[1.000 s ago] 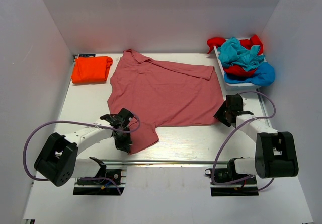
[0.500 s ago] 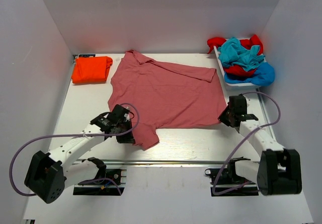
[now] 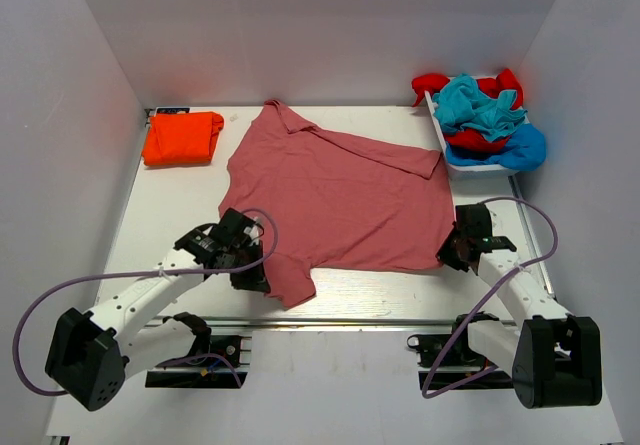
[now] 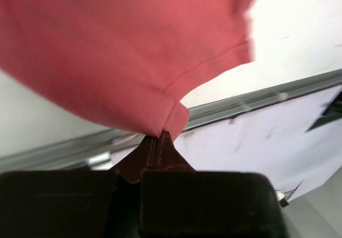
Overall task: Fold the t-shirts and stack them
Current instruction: Grap the side of the flattened tshirt closest away from the robot with both arms, then fold the flattened tshirt in 1/3 of the way
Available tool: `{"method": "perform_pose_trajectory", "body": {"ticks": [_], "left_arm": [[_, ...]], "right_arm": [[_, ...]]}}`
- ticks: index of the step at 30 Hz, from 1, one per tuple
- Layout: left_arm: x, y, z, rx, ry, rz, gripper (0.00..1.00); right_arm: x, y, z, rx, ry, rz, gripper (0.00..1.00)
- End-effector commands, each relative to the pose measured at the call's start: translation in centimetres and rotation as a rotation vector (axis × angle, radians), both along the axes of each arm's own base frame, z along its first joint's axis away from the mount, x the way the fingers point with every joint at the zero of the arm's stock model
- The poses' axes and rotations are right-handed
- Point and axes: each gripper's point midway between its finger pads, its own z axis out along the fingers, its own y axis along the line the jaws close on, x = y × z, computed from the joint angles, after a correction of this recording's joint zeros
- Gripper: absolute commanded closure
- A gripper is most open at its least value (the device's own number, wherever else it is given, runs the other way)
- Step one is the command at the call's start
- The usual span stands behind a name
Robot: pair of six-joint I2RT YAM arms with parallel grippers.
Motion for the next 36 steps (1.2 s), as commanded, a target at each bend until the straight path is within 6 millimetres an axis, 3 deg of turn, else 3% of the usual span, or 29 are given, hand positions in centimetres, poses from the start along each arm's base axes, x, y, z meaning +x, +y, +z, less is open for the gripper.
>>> {"method": "perform_pose_trajectory", "body": {"ticks": [1,3,5,9,11,17,22,24,31,36], "left_arm": [[4.7,-3.8,4.4,-0.159,-0.211,-0.069,1.0],[7.2,-4.9,6.0,-0.176,-0.302,-0.073,1.0],[9.2,-4.5,6.4,-0.146,-0.342,-0.027,1.0],[14.2,-5.0,8.7,-0.09,-0.475,0.028,1.0],[16.2,-4.7,8.2,-0.024,-0.498,0.057,1.0],[22.4,-3.6,11.2,0.095,-0.648,0.111,1.0],[26.6,-3.3,12.3,0.136,-0.726,0.14,1.0],[27.6,-2.9,12.2,0.157,-0.743,0.143,1.0],[31.4,-1.3,15.1,0.205,-0.921,0.151,1.0],[33.4,-1.0,15.1,0.23,-0.965,0.13,1.0]], "right_arm": [[1.9,0.0,1.4,-0.016,-0.065,0.02,1.0],[3.1,0.3,2.0,-0.011,-0.088,0.042,1.0],[4.1,1.0,2.3,0.003,-0.111,0.086,1.0],[5.8,0.2,2.9,-0.04,-0.12,0.055,1.0],[6.9,0.3,3.8,-0.039,-0.154,0.048,1.0],[9.5,-0.1,5.8,-0.07,-0.19,0.047,1.0],[11.0,-0.7,6.1,-0.108,-0.162,0.043,1.0],[11.2,-0.6,5.3,-0.111,-0.136,0.049,1.0],[13.5,-1.0,5.8,-0.149,-0.117,0.06,1.0],[15.5,-1.0,6.1,-0.166,-0.093,0.066,1.0]]}}
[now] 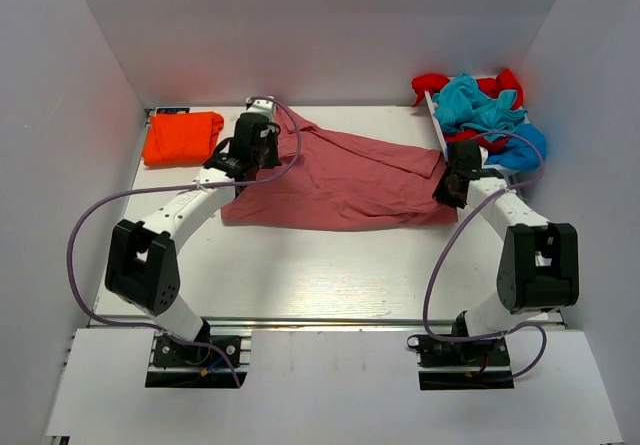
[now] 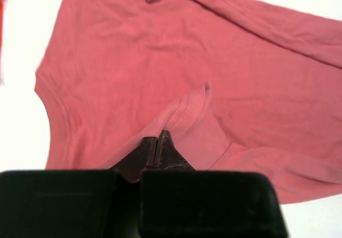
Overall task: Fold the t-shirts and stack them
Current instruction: Fold the flattened tshirt in 1/3 of the way
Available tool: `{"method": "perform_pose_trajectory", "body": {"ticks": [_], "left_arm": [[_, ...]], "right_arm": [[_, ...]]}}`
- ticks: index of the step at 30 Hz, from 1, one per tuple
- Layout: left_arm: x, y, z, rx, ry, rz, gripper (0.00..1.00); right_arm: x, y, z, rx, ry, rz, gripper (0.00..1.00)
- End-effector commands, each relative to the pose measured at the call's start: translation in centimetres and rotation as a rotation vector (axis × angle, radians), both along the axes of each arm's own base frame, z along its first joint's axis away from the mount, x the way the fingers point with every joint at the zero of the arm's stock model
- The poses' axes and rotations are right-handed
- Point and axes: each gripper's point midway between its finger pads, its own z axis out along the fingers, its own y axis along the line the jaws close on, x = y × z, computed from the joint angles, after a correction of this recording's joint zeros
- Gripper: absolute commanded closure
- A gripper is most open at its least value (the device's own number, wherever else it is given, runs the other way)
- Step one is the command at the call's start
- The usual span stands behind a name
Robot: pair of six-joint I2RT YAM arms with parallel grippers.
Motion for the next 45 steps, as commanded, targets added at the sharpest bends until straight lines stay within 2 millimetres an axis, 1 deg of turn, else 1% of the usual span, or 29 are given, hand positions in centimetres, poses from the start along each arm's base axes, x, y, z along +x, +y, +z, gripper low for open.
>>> {"method": "perform_pose_trajectory", "body": {"ticks": [1,2,4,5,7,8,9,11,13,14,15,16,19,20,22,23,25,27,29,30,31,32,33,35,38,42,43,44,45], "left_arm": [[3.0,0.0,3.5,0.014,-0.135,-0.011,1.0],[3.6,0.3,2.5,0.022,-0.117,-0.001,1.0],[4.5,0.6,2.3,0.034,-0.116,0.005,1.0],[4.7,0.5,1.9,0.035,-0.113,0.005,1.0],[5.6,0.5,1.1,0.034,-0.104,0.006,1.0],[5.9,0.9,0.4,0.04,-0.091,0.014,1.0],[6.4,0.7,0.7,0.035,-0.103,0.015,1.0],[7.3,1.8,-0.6,0.039,-0.081,0.052,1.0],[8.4,1.9,-0.5,0.021,-0.105,0.066,1.0],[9.0,2.2,-1.2,0.024,-0.099,0.075,1.0],[9.5,2.0,-1.0,0.014,-0.104,0.08,1.0],[10.1,2.5,-1.9,0.025,-0.091,0.099,1.0],[11.2,3.0,-2.3,0.023,-0.103,0.131,1.0],[11.4,3.0,-2.5,0.024,-0.1,0.131,1.0],[12.2,3.2,-2.9,0.02,-0.089,0.144,1.0],[12.5,3.1,-2.3,0.015,-0.102,0.144,1.0],[12.9,3.5,-3.5,0.021,-0.089,0.153,1.0],[13.1,3.2,-2.9,-0.002,-0.097,0.151,1.0],[13.1,3.0,-3.6,-0.011,-0.085,0.146,0.96],[13.3,3.6,-4.1,-0.013,-0.075,0.172,0.96],[13.4,3.7,-4.1,-0.035,-0.074,0.194,0.95],[13.4,4.3,-4.1,-0.038,-0.062,0.219,0.93],[13.3,4.6,-4.9,-0.033,-0.042,0.238,0.88],[13.5,5.4,-5.2,-0.05,-0.034,0.285,0.76],[13.9,6.9,-5.3,-0.067,-0.036,0.358,0.71],[14.5,7.8,-6.2,-0.073,-0.018,0.385,0.69],[14.7,7.6,-5.6,-0.089,-0.022,0.381,0.67],[15.1,7.4,-5.4,-0.105,-0.016,0.363,0.58],[15.0,7.3,-5.6,-0.108,-0.004,0.353,0.26]], "right_arm": [[1.8,-0.8,1.5,-0.048,-0.015,-0.007,1.0],[2.8,-0.8,1.9,-0.047,-0.025,-0.015,1.0],[3.0,-0.8,1.3,-0.05,0.004,-0.016,1.0],[3.8,-0.9,1.6,-0.052,-0.006,-0.025,1.0],[4.0,-0.9,0.5,-0.059,0.032,-0.031,1.0],[5.1,-1.2,1.4,-0.072,0.006,-0.05,1.0],[4.9,-1.4,1.1,-0.084,0.029,-0.058,1.0],[5.8,-1.5,0.7,-0.096,0.041,-0.079,0.97],[6.2,-1.6,-0.1,-0.096,0.058,-0.085,0.87],[6.9,-1.5,0.5,-0.091,0.04,-0.086,0.82],[7.0,-1.7,0.0,-0.099,0.056,-0.092,0.75],[7.5,-1.6,0.0,-0.099,0.052,-0.089,0.65],[8.4,-1.2,0.3,-0.082,0.038,-0.079,0.51],[8.7,-1.0,0.5,-0.082,0.029,-0.061,0.41],[9.1,-0.8,1.2,-0.08,0.003,-0.043,0.34],[9.1,-1.0,1.3,-0.087,0.0,-0.044,0.34],[8.9,-0.1,1.2,-0.046,-0.002,-0.006,0.32],[8.6,0.9,1.5,-0.023,-0.026,0.056,0.27],[8.4,1.7,1.8,0.009,-0.052,0.118,0.24],[8.3,2.1,2.4,0.017,-0.083,0.146,0.16],[8.3,3.0,2.6,0.055,-0.1,0.187,0.14],[8.1,3.2,2.4,0.059,-0.098,0.198,0.13],[8.0,3.3,2.7,0.057,-0.114,0.217,0.1],[7.9,3.8,2.5,0.068,-0.12,0.237,0.1],[7.8,4.3,2.8,0.06,-0.136,0.293,0.1],[7.7,5.6,2.4,0.085,-0.14,0.368,0.1],[7.6,5.9,2.2,0.086,-0.138,0.38,0.1],[7.4,6.1,2.0,0.088,-0.134,0.388,0.1],[7.3,6.3,1.6,0.092,-0.125,0.389,0.1]]}}
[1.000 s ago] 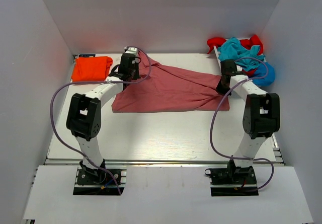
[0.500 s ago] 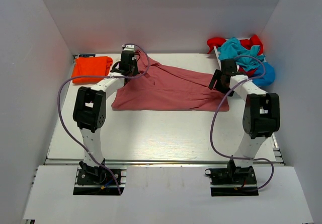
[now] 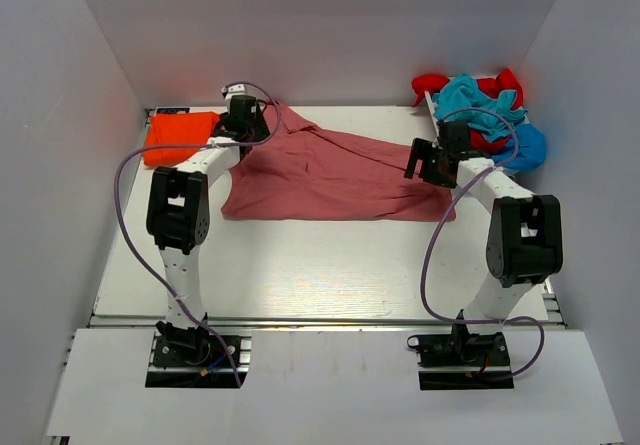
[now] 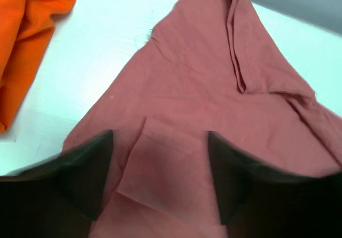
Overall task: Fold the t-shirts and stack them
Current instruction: Fold the flattened tshirt in 1/3 of the way
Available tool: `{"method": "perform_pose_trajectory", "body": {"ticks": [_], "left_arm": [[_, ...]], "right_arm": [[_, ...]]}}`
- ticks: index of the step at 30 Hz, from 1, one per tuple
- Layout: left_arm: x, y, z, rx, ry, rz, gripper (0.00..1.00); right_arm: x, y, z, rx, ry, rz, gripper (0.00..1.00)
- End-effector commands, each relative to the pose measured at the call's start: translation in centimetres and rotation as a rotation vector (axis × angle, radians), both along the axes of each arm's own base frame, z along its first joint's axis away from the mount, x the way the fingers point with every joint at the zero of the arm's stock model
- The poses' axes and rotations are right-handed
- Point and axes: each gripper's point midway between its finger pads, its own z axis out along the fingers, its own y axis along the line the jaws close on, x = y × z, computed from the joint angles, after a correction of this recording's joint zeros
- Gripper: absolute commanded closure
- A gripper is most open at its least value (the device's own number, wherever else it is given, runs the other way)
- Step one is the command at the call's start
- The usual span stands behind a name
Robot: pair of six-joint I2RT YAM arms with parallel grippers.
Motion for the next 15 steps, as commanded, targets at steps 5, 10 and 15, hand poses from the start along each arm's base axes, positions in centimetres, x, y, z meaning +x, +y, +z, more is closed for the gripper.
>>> {"method": "perform_pose_trajectory", "body": {"ticks": [5,10,15], "left_arm": [[-1.5,-0.6,3.1,-0.069,0.012,-0.05,0.0],[-6.8,-2.1,1.3,-0.115,0.099,-0.165,0.0],[-10.4,-2.4,0.6,-0.153,0.152,-0.208,0.0]], "right_arm": [[-0.6,2.2,-1.0,0.022,-0.002,0.122,0.1],[-0.3,2.9,-2.6,0.01,0.032,0.128,0.1],[2.9,1.4,-3.4,-0.041,0.025,-0.008,0.1]]}}
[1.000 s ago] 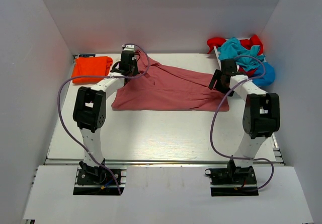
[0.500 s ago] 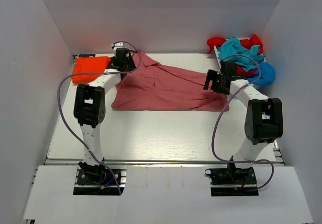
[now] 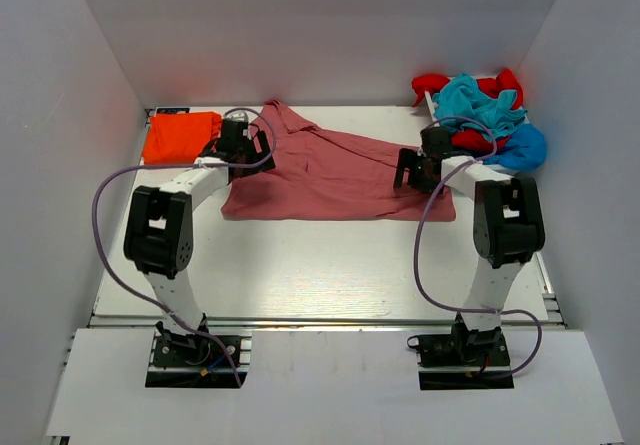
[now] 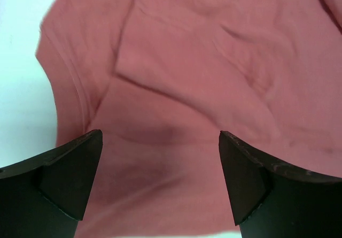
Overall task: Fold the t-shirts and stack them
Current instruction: Fold the flattened tshirt in 1/3 of the way
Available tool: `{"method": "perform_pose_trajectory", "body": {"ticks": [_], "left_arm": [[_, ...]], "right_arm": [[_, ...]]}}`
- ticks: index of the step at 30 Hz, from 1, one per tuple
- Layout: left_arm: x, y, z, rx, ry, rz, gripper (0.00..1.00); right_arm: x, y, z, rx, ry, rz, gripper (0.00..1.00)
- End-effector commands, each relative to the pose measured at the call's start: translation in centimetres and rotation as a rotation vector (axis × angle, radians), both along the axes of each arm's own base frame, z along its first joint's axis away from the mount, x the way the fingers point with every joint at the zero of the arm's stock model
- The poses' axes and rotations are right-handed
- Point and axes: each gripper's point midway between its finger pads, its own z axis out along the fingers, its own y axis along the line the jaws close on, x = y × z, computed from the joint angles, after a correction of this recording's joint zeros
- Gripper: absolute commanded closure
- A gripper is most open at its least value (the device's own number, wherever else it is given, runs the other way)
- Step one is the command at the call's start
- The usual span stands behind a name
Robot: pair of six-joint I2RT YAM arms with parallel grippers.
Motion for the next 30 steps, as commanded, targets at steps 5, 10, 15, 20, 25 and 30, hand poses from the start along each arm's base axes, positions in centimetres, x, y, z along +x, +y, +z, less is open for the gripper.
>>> {"method": "perform_pose_trajectory", "body": {"ticks": [5,10,15,20,25,30], "left_arm": [[-4.4,-0.8,2.8,-0.065,-0.013,-0.065,0.0],[-5.9,0.0,2.3,-0.046,0.004,-0.049,0.0],[-6.7,0.5,2.2,-0.031,0.01,-0.034,0.0],[-6.8,-0.6,1.6,-0.08,-0.011,-0.082,0.0],[-6.4,-1.9,-0.6,-0.134,0.017,-0.111,0.0],[-6.9,-1.6,-4.2,-0.139,0.116,-0.088,0.0]], "right_arm": [[8.6,-1.4,3.3,-0.058,-0.185,-0.166,0.1],[11.2,-0.9,4.8,-0.073,-0.206,-0.131,0.1],[10.4,-2.0,4.3,-0.134,-0.151,-0.154,0.1],[6.4,0.1,5.9,-0.065,-0.182,-0.023,0.1],[0.7,1.0,3.1,-0.021,-0.122,0.054,0.1],[-2.1,-0.6,-0.6,-0.063,-0.023,-0.015,0.1]]}}
